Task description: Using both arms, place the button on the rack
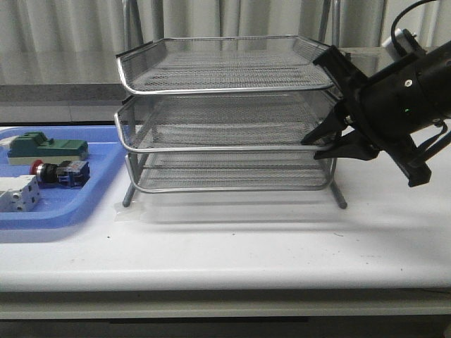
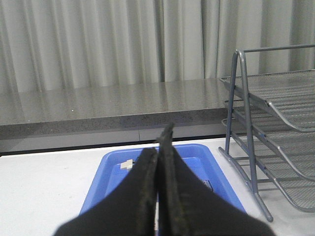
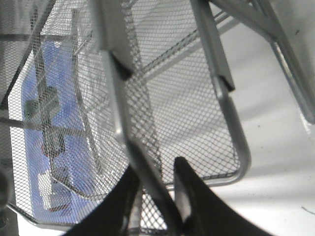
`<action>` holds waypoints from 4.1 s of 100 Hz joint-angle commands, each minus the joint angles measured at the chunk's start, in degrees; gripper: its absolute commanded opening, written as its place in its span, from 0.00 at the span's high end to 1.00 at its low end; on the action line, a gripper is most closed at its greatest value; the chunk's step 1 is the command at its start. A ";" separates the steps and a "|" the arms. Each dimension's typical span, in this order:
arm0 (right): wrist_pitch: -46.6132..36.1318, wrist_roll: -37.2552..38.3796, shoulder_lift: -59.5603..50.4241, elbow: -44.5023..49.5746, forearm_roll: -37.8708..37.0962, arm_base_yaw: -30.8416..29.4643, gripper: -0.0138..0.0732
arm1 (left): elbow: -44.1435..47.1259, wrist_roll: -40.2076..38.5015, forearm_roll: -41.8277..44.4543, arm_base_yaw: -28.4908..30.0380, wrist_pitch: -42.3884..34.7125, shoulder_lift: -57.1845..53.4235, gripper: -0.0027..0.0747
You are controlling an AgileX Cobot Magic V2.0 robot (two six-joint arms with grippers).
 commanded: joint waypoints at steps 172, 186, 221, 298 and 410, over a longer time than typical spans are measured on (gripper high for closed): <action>6.24 -9.89 -27.62 23.92 -10.35 0.25 0.24 | 1.89 -0.36 -0.07 0.06 -4.53 -1.82 0.99; 6.24 -5.47 -30.75 23.92 -17.11 0.25 0.24 | 1.89 -0.36 -0.07 0.06 -4.53 -1.82 0.99; 9.96 16.58 -42.43 21.93 -48.63 -5.05 0.24 | 1.89 -0.36 -0.07 0.06 -4.53 -1.82 0.99; 24.68 31.04 -74.45 7.62 -89.46 -12.68 0.24 | 1.89 -0.36 -0.07 0.06 -4.53 -1.82 0.99; 22.35 44.01 -78.62 7.62 -100.13 -4.42 0.31 | 1.89 -0.36 -0.07 0.06 -4.53 -1.82 0.99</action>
